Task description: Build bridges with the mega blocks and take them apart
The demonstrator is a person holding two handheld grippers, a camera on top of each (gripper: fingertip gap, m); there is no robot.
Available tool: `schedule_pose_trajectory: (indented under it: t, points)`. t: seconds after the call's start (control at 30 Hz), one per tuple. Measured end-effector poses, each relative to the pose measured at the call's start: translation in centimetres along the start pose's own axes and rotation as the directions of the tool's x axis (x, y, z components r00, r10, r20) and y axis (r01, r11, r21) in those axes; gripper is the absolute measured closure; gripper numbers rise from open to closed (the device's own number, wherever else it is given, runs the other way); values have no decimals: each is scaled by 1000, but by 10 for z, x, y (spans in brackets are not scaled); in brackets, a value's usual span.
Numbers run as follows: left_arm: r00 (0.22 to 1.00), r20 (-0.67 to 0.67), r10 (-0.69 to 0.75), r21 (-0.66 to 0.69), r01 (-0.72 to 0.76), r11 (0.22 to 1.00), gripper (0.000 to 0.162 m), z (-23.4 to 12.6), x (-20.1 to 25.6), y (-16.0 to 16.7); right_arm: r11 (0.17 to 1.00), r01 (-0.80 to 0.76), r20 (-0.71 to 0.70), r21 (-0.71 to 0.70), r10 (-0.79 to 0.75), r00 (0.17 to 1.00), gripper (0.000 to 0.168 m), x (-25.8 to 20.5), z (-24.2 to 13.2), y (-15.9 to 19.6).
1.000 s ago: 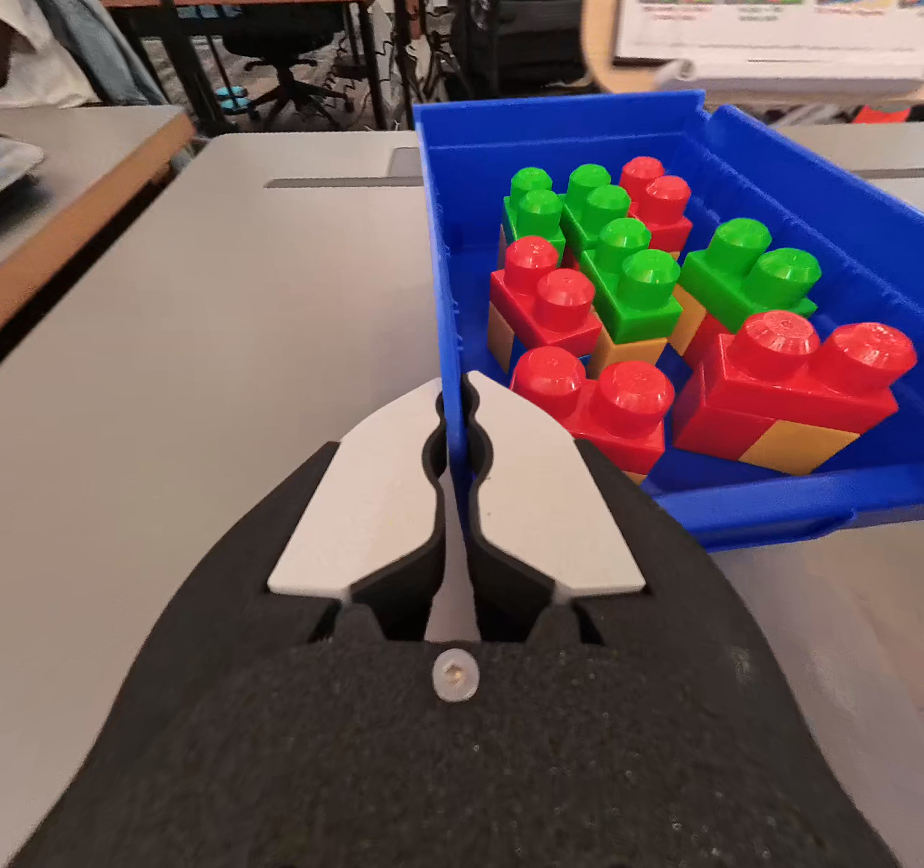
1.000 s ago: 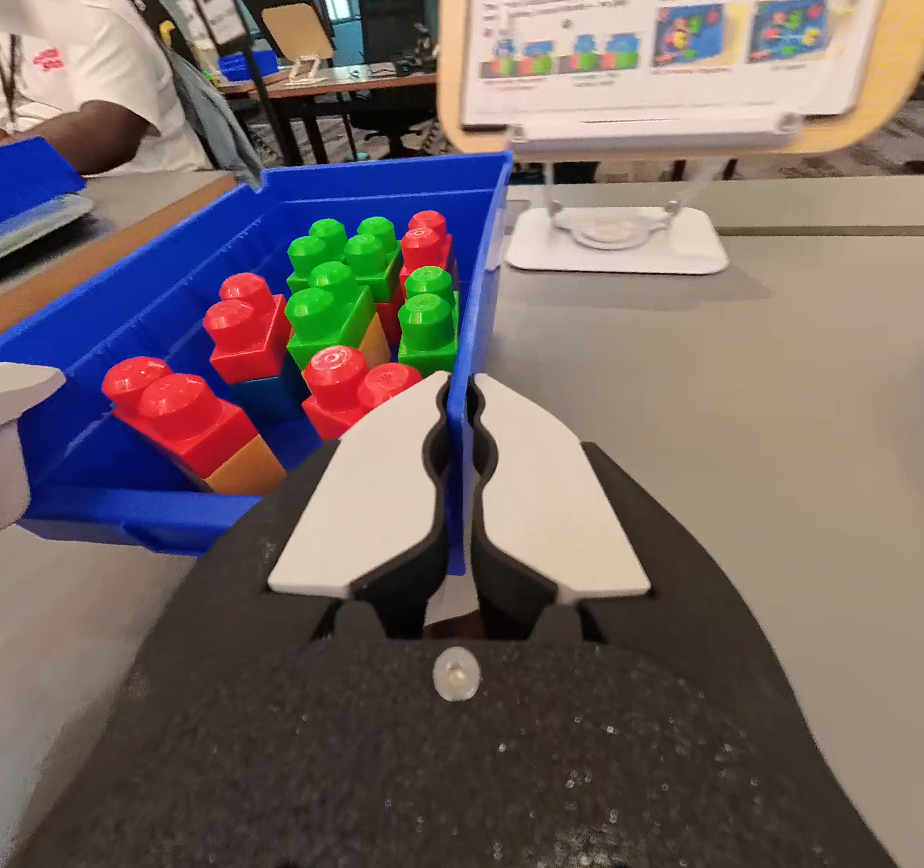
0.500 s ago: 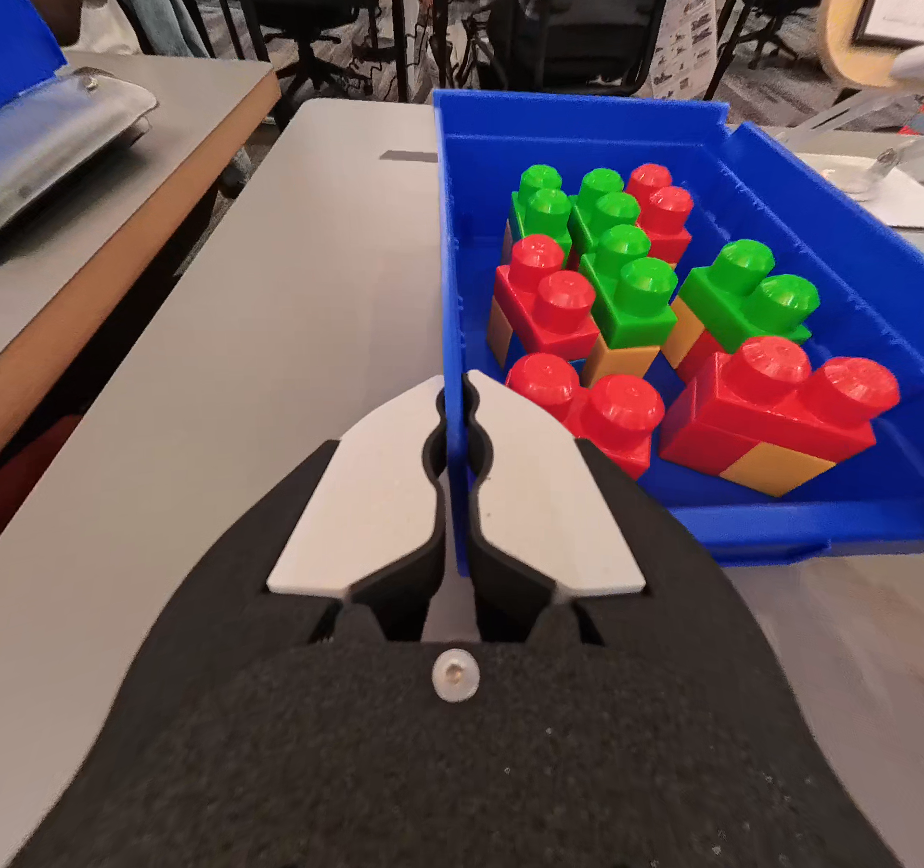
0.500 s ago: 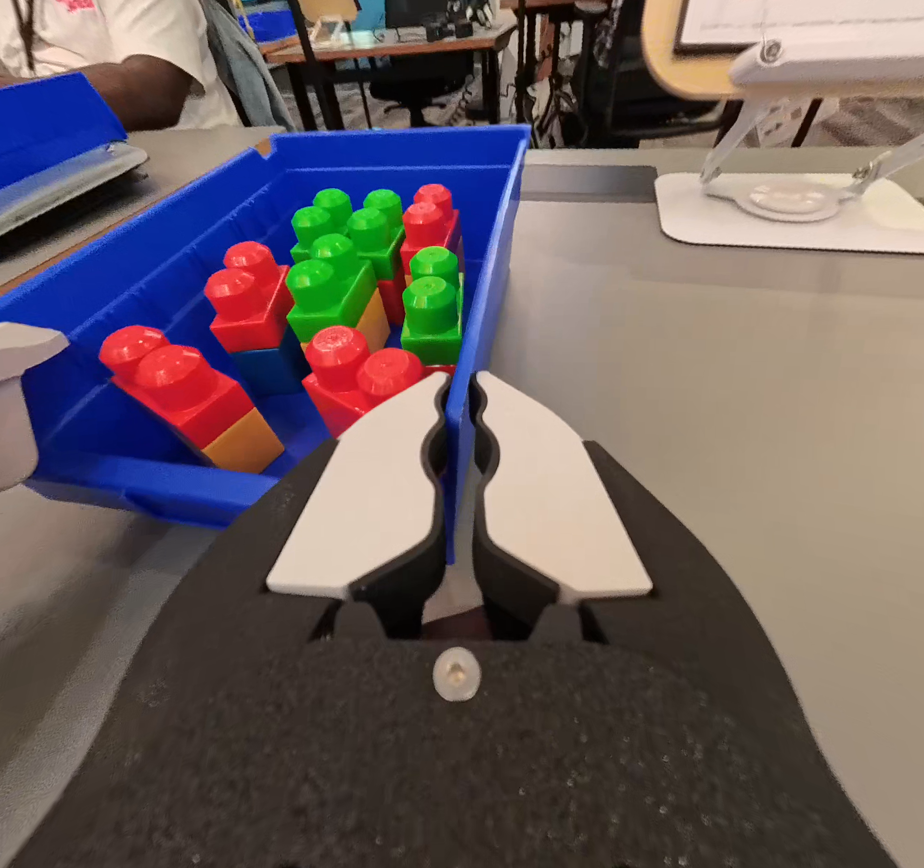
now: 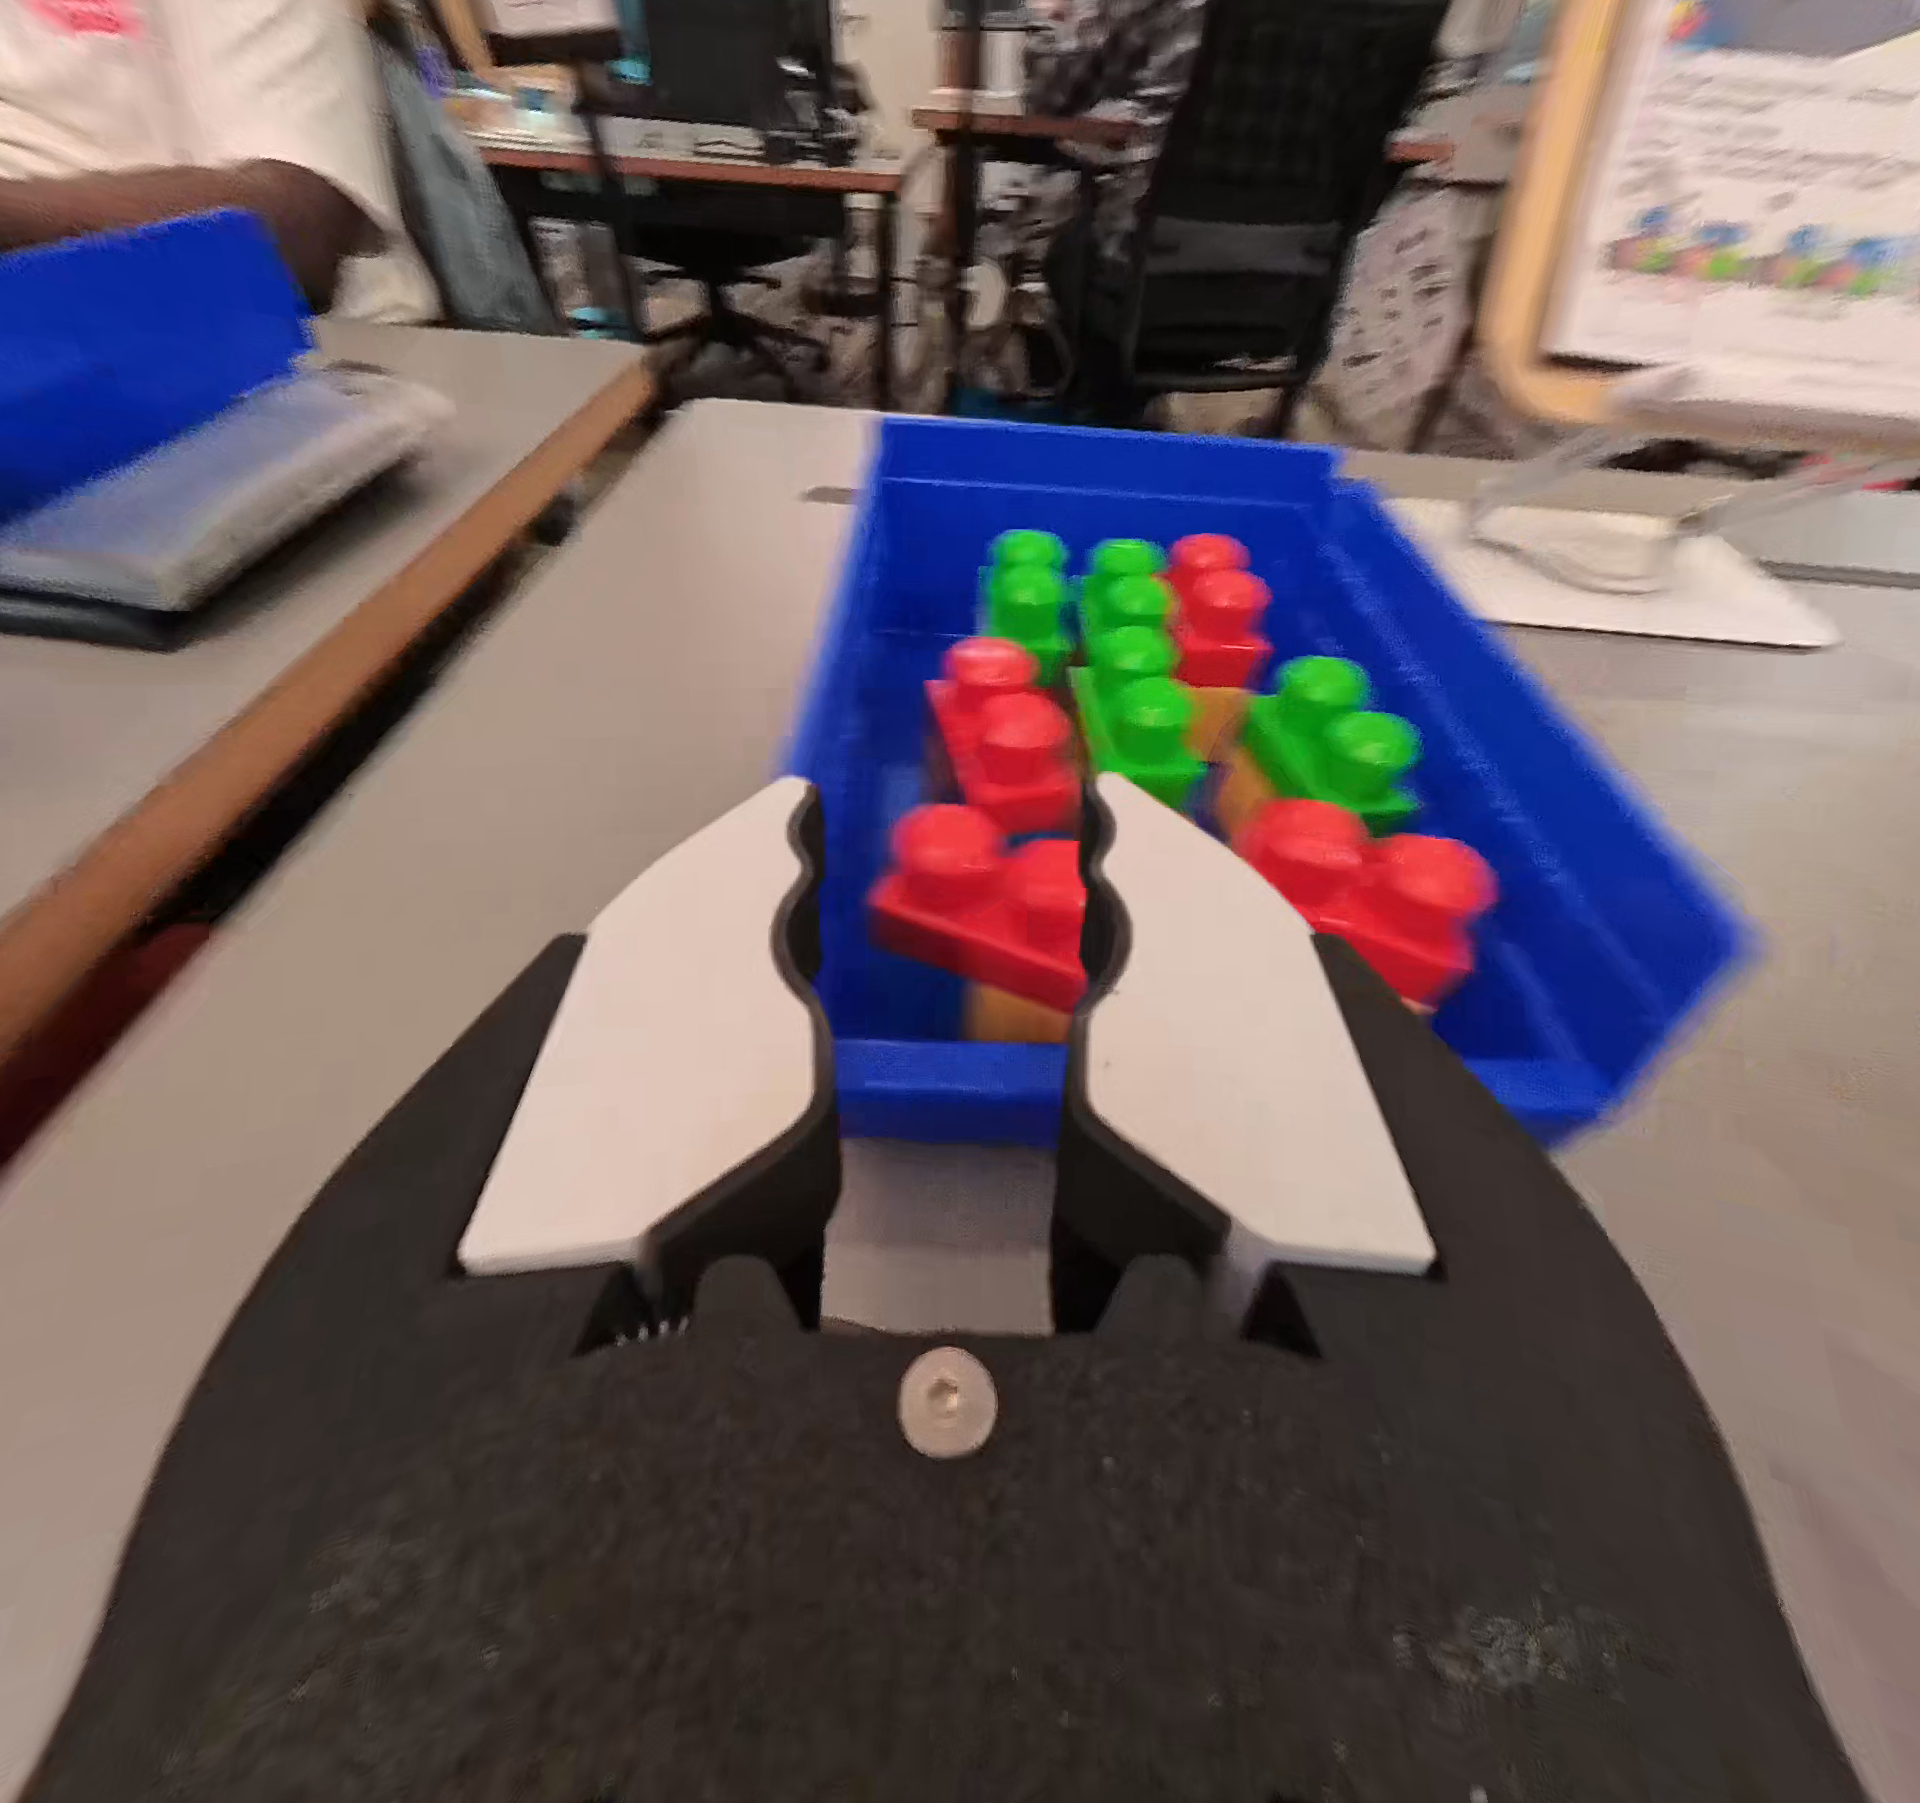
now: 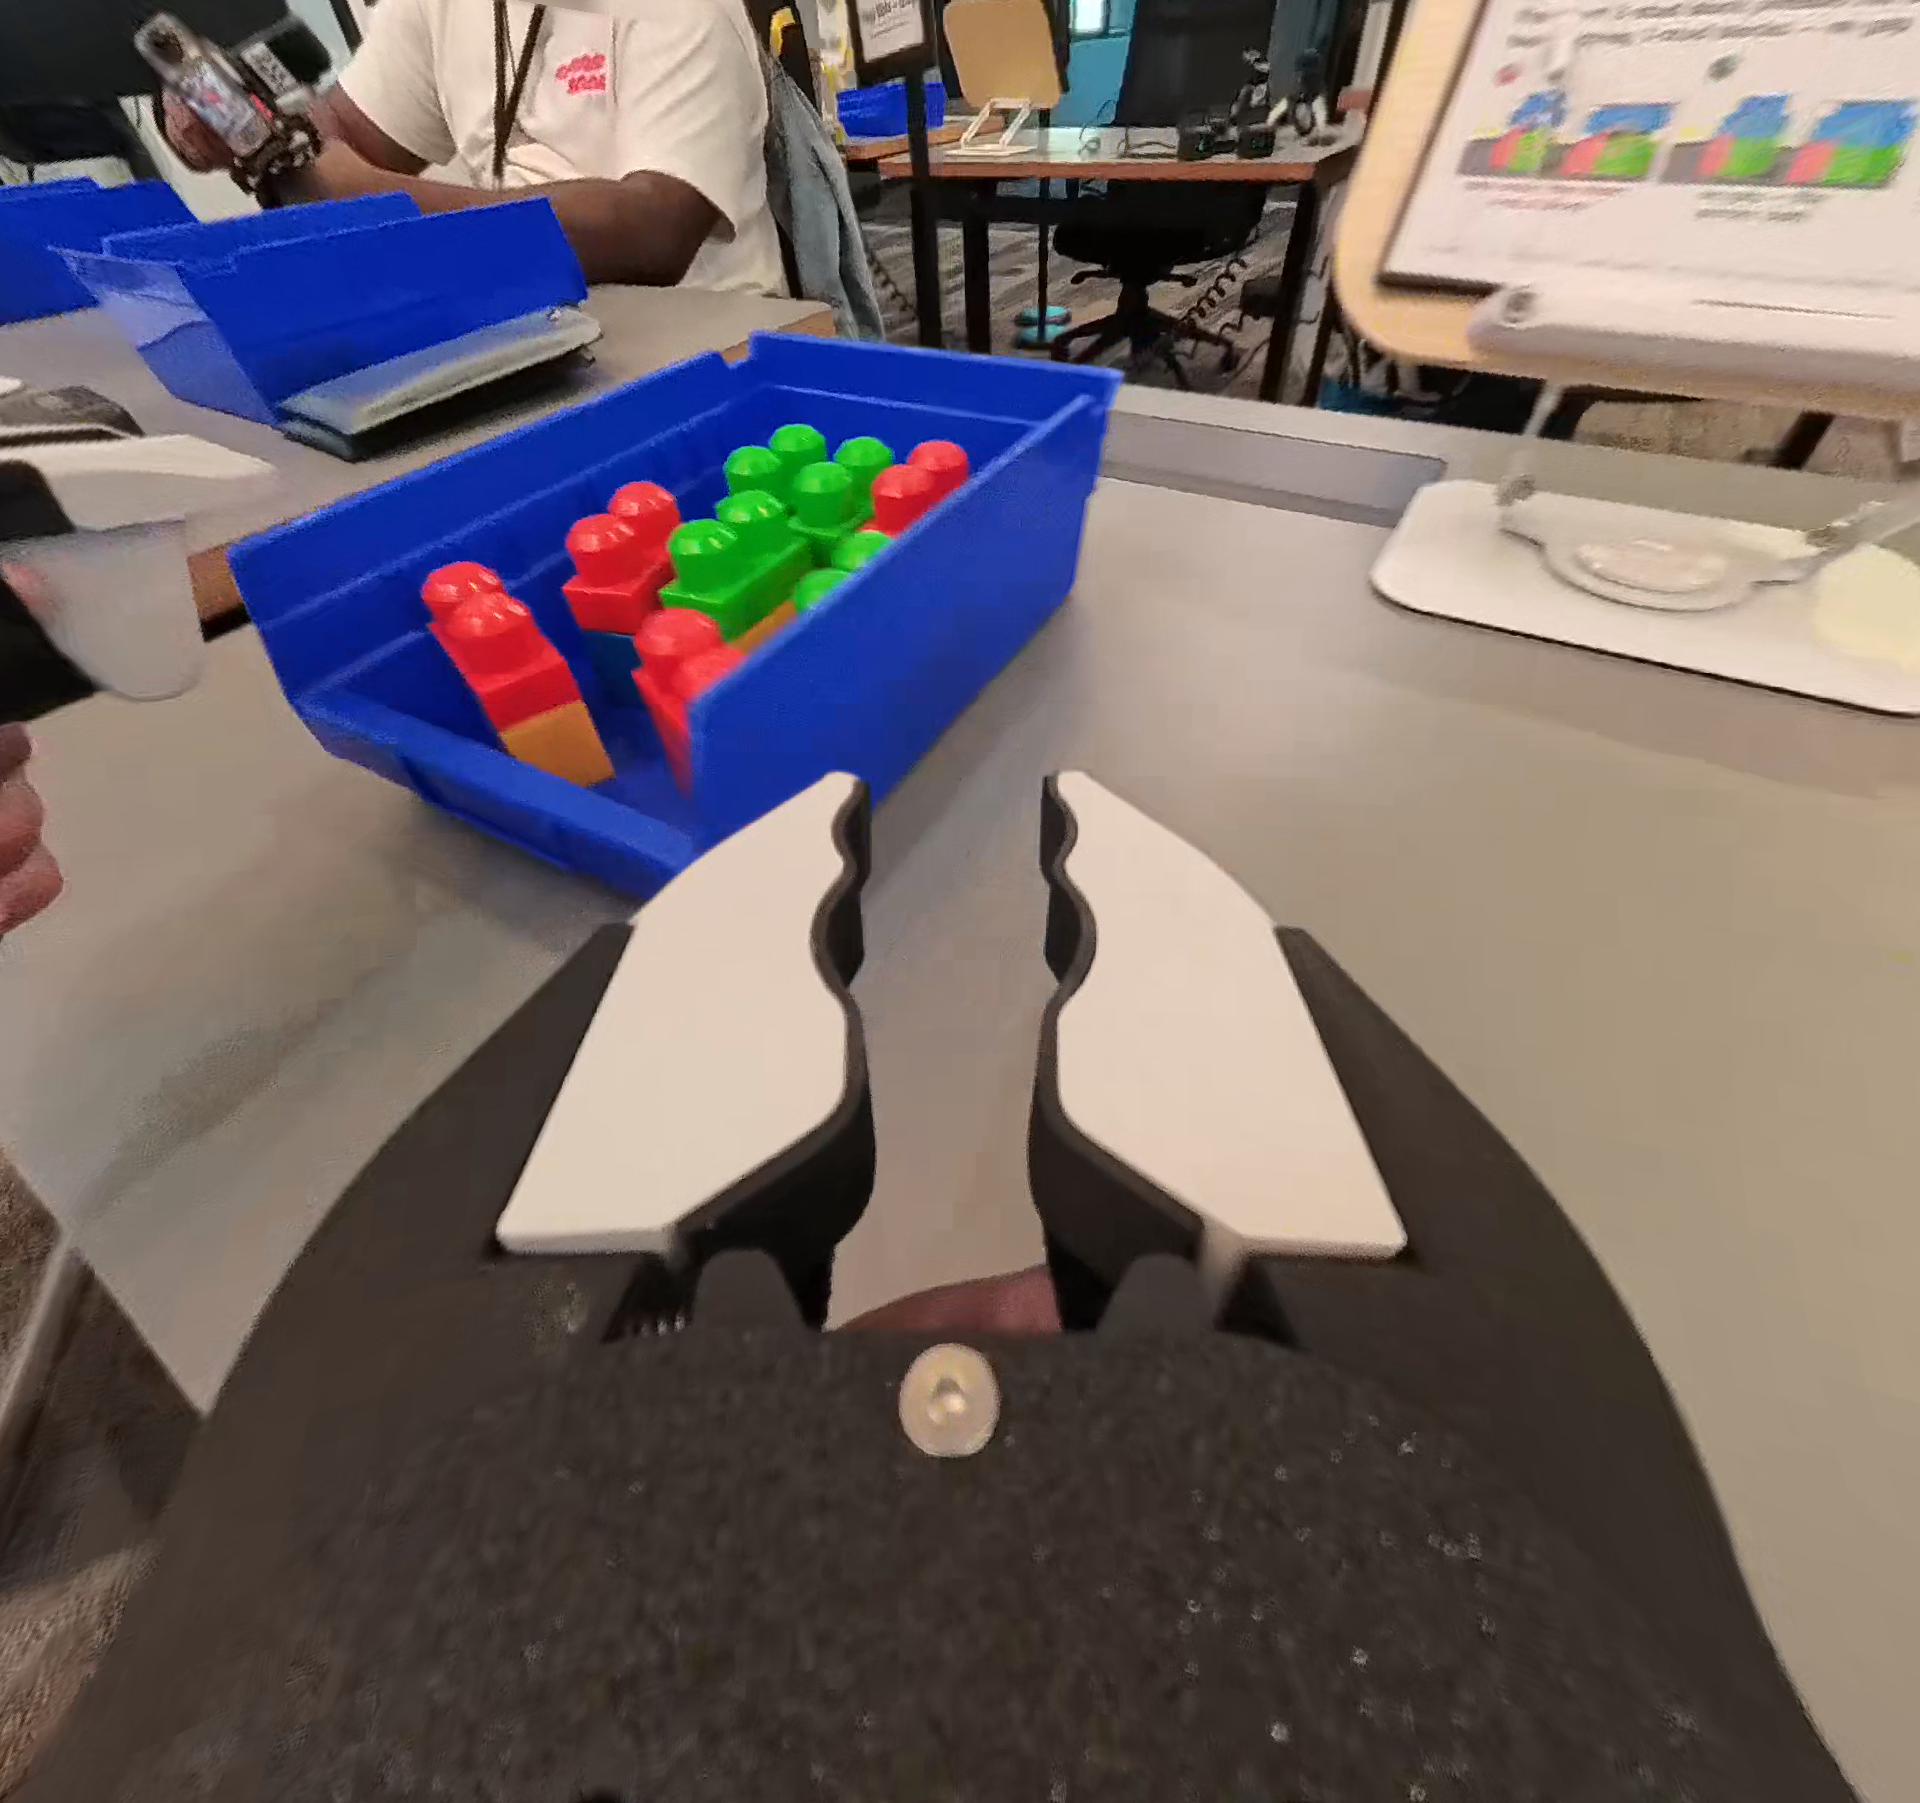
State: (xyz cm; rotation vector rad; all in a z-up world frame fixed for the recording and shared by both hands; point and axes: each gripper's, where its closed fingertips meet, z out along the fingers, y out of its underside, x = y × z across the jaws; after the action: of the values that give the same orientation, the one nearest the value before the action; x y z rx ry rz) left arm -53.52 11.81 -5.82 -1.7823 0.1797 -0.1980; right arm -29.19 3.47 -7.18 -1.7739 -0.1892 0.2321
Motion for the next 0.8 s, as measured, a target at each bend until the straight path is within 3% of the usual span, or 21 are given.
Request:
schedule_pose_trajectory:
  t: [0.17,0.33,0.5,0.8]
  points:
    - [959,-280,-34,-20,29,999,106,-32,117,20,1000,10,129,-26,-6,992,137,83,-62,17]
    - [918,-397,0,-79,-35,996,102,-61,195,52,996,30,95,-82,-22,995,127,176,-121,57]
    - [926,-374,54,-102,-98,990,101,-62,207,72,999,-41,42,6,41,998,127,216,-156,53]
    - [929,-369,9,-142,-66,988,101,-51,193,72,999,-21,20,-29,22,1000,129,217,-156,60]
